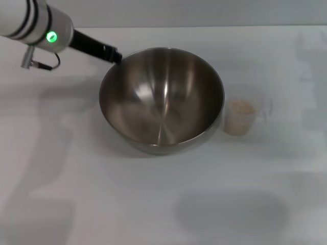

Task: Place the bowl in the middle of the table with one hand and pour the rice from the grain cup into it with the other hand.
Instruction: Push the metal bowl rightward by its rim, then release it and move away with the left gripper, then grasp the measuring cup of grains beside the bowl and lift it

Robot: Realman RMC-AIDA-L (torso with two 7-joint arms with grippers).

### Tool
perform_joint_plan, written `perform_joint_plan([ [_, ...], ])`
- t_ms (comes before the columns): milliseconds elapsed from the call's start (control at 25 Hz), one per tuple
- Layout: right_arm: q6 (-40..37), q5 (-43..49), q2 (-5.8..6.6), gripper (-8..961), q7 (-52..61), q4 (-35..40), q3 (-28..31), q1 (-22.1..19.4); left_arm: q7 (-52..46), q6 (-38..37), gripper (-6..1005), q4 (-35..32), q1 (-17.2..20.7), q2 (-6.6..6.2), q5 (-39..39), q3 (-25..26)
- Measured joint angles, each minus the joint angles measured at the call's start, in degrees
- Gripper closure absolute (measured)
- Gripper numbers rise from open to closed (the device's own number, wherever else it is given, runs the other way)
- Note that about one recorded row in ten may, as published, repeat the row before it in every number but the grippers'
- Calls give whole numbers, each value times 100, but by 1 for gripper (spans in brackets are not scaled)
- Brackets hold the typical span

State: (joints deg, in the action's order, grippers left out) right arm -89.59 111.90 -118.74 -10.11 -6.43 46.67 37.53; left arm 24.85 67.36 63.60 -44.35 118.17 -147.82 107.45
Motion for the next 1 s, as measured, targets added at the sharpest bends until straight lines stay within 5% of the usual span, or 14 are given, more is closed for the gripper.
perform_joint_plan([
  [200, 20, 0, -2, 396, 0, -8, 0, -1, 160, -492, 713, 1420, 700, 5, 483, 54],
  [280, 12, 3, -6, 396, 0, -18, 0, -8, 420, -1174, 703, 1718, 1038, 14, 548, -18],
  [360, -16, 14, -9, 397, 0, -34, 0, -29, 883, -2830, 700, 1810, 1640, 18, 552, -283],
  [400, -16, 14, -9, 397, 0, -34, 0, -29, 883, -2830, 702, 1810, 1640, 18, 552, -283],
  [440, -21, 16, -9, 397, 0, -34, -1, -42, 1148, -4324, 704, 1720, 2116, 15, 563, -592],
  [480, -21, 16, -9, 397, 0, -34, -1, -42, 1148, -4324, 706, 1720, 2116, 15, 563, -592],
  [560, -25, 20, -9, 396, 0, -34, -10, -50, 1254, -5639, 709, 1580, 2436, 14, 554, -911],
  [600, -27, 22, -11, 396, 1, -34, -17, -61, 1271, -6621, 711, 1400, 2634, 14, 549, -1187],
  [640, -29, 25, -20, 396, 26, -59, -27, -106, 1150, -8450, 713, 952, 2849, 10, 541, -1629],
  [680, -29, 25, -20, 396, 26, -59, -27, -106, 1150, -8450, 713, 952, 2849, 10, 541, -1629],
  [760, -18, 14, -37, 396, 41, -314, -27, -302, 372, -10663, 713, 237, 2954, -8, 359, -2102],
  [840, 2, 12, -41, 397, 40, -449, -23, -408, -123, -11228, 714, -18, 2959, -18, 177, -2175],
  [1000, 162, 0, -72, 397, 5, -1101, -33, -995, -2695, -12490, 700, -1013, 2936, -59, -906, -1997],
])
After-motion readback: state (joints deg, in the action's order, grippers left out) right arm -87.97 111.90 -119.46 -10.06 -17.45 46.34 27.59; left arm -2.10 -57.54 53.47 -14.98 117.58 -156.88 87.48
